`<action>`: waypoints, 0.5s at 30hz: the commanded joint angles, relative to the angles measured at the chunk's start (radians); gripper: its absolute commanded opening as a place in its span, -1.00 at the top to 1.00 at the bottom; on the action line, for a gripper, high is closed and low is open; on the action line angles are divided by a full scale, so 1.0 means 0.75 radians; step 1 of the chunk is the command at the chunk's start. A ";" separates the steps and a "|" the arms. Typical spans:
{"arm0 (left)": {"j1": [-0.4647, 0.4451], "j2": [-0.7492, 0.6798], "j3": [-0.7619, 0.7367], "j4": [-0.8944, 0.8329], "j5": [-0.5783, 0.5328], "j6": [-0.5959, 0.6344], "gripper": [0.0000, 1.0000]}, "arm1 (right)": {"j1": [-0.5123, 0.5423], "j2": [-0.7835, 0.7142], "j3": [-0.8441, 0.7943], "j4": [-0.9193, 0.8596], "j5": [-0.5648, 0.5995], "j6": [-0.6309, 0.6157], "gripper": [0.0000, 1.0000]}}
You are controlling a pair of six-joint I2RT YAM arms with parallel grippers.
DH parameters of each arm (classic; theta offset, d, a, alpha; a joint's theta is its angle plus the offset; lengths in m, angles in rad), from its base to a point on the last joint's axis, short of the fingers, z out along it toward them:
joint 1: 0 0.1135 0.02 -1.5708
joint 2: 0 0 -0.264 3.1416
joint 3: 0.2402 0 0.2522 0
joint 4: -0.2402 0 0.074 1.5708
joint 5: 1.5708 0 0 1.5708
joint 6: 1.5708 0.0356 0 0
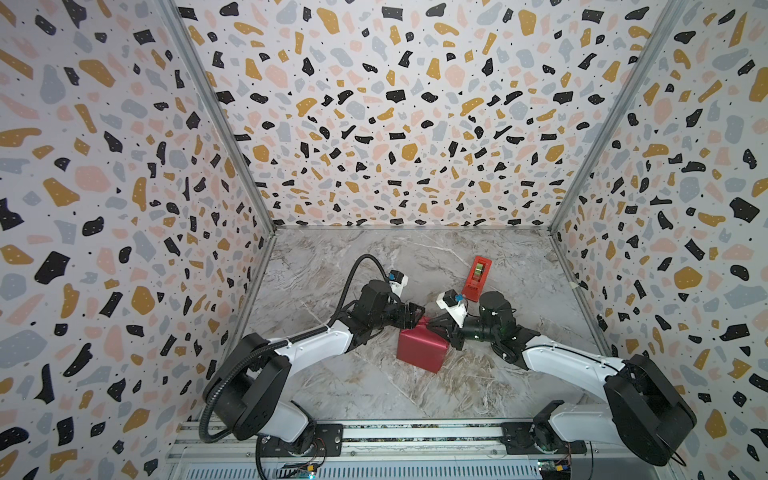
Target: Wrap the gift box in paper
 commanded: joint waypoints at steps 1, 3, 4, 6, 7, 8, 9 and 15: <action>0.001 -0.037 -0.027 -0.036 0.035 0.011 -0.50 | 0.008 -0.038 0.001 -0.041 0.012 -0.006 0.53; 0.001 -0.039 -0.034 -0.034 0.037 0.009 -0.50 | 0.005 -0.042 0.015 -0.045 0.014 0.008 0.44; 0.001 -0.038 -0.038 -0.031 0.042 0.008 -0.49 | 0.005 -0.044 0.020 -0.044 0.012 0.017 0.41; -0.001 -0.038 -0.053 -0.011 0.050 -0.004 -0.49 | 0.005 -0.047 0.036 -0.039 0.004 0.047 0.31; -0.001 -0.038 -0.057 -0.007 0.054 -0.009 -0.49 | 0.005 -0.048 0.039 -0.034 -0.002 0.062 0.25; -0.002 -0.038 -0.061 -0.001 0.055 -0.011 -0.49 | 0.005 -0.051 0.045 -0.028 -0.006 0.085 0.21; -0.003 -0.038 -0.066 0.001 0.054 -0.010 -0.49 | 0.005 -0.054 0.047 -0.019 -0.018 0.105 0.17; -0.003 -0.036 -0.073 0.008 0.054 -0.005 -0.49 | 0.005 -0.109 0.023 0.038 -0.045 0.277 -0.22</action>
